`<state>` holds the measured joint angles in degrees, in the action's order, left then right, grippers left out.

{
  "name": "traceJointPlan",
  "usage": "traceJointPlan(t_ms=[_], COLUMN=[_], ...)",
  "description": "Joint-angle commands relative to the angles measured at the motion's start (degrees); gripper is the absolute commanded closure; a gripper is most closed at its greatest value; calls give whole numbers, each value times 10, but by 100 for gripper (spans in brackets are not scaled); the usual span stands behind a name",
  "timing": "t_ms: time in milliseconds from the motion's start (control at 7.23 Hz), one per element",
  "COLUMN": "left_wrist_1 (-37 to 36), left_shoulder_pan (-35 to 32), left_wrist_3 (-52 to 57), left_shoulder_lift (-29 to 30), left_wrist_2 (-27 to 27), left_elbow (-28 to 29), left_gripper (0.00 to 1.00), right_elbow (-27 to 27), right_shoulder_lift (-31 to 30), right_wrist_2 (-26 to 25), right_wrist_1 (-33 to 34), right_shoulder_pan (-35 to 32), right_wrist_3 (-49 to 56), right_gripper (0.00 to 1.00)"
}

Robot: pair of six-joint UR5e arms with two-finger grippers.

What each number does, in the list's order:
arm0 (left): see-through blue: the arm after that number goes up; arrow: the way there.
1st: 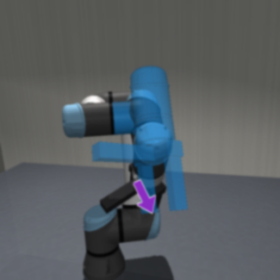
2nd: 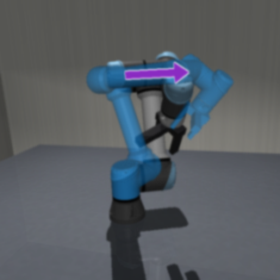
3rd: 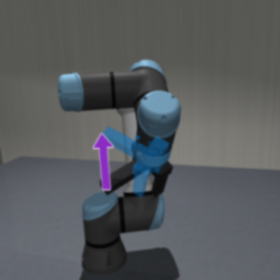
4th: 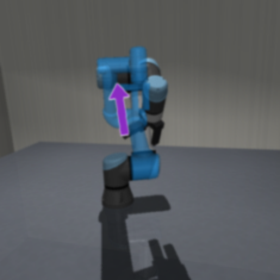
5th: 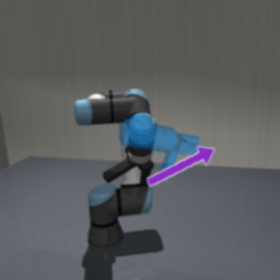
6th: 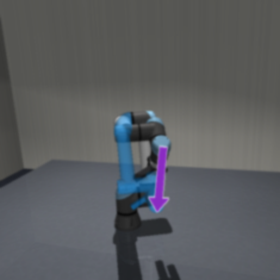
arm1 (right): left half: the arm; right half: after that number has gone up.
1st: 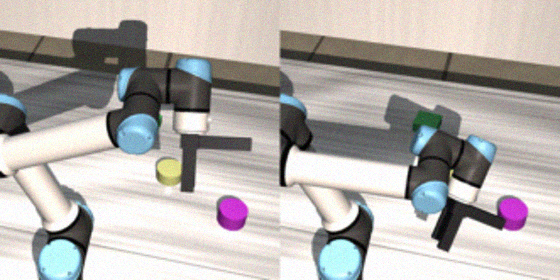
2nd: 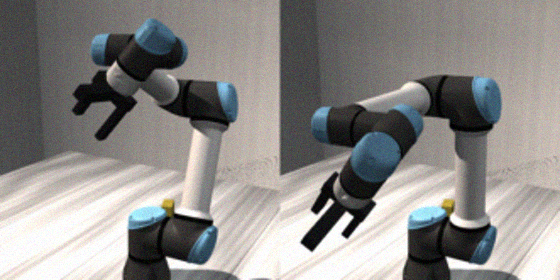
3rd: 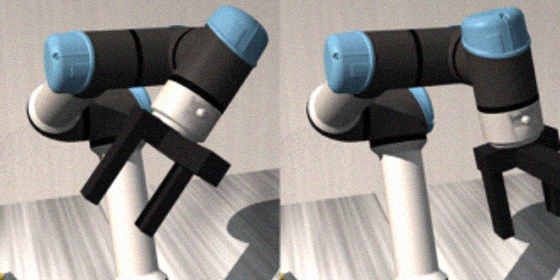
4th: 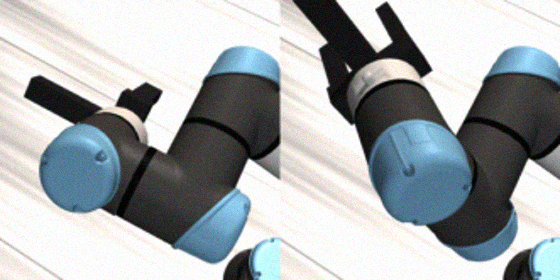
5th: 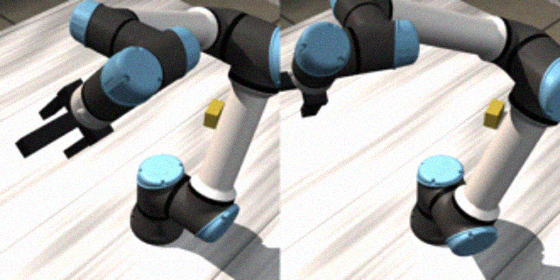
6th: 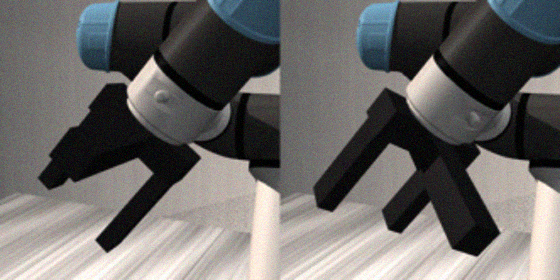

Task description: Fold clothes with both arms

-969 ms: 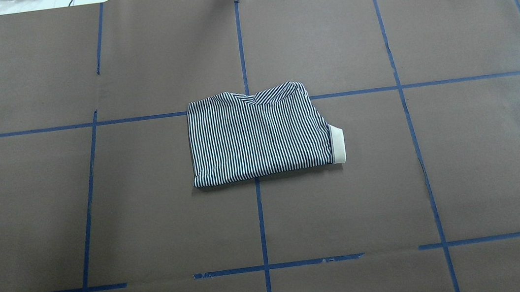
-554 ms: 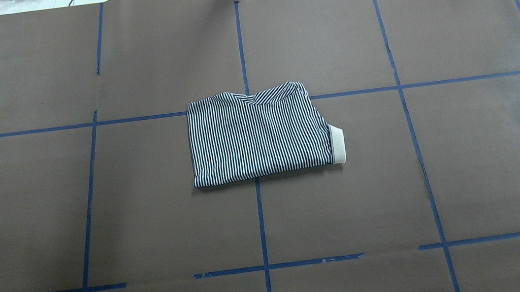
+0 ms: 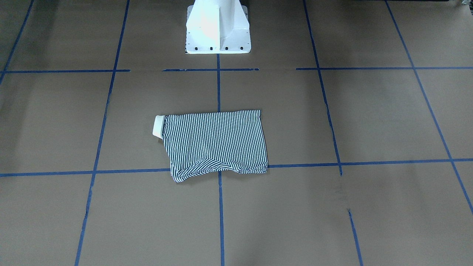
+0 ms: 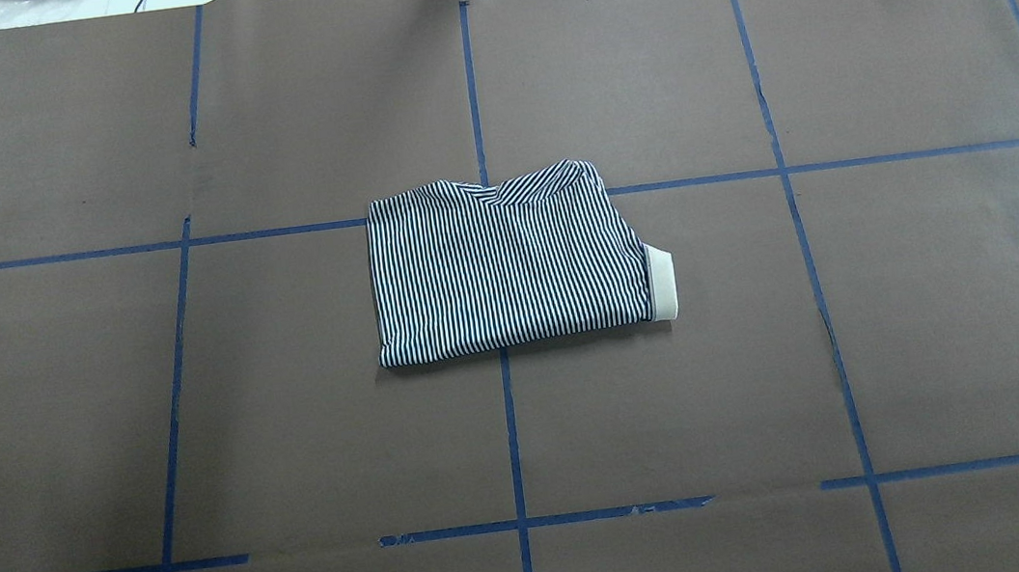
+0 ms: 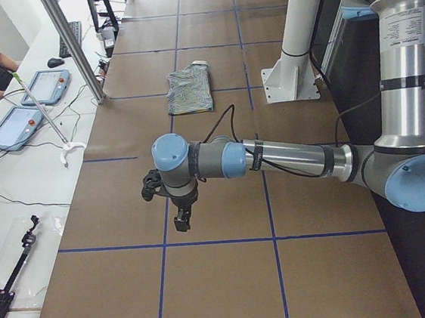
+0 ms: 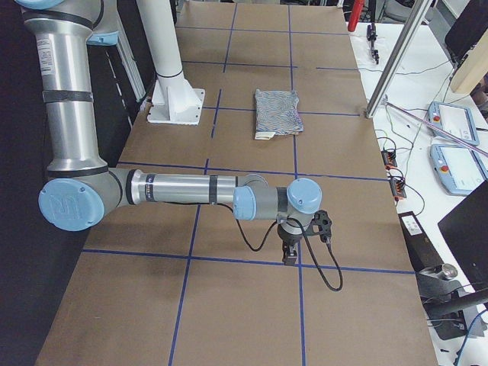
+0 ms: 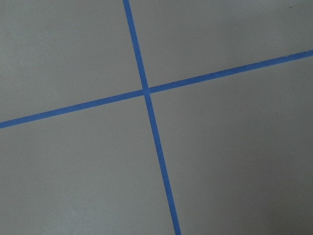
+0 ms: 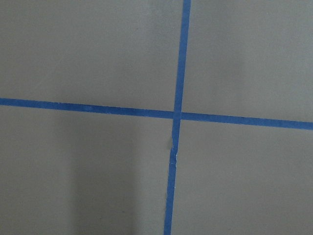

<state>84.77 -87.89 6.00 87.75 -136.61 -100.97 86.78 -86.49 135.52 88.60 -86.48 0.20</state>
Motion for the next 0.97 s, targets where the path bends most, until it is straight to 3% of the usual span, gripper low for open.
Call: traceJointPlan(t_ms=[0, 277, 554, 830], left_wrist_1=[16, 19, 51, 59], left_shoulder_pan=[0, 0, 0, 1], left_wrist_3=[-47, -48, -48, -48], left_shoulder_lift=[-8, -8, -8, -8], left_wrist_2=[-10, 5, 68, 72], left_elbow=[-5, -9, -12, -11], left_gripper=[0, 0, 0, 0], right_elbow=[-1, -1, 1, 8], right_shoulder_lift=[-1, -1, 0, 5], right_wrist_2=[5, 3, 3, 9], right_wrist_1=[0, -1, -2, 1], right_shoulder_pan=[0, 0, 0, 0], right_wrist_3=[1, 1, 1, 1], right_gripper=[0, 0, 0, 0])
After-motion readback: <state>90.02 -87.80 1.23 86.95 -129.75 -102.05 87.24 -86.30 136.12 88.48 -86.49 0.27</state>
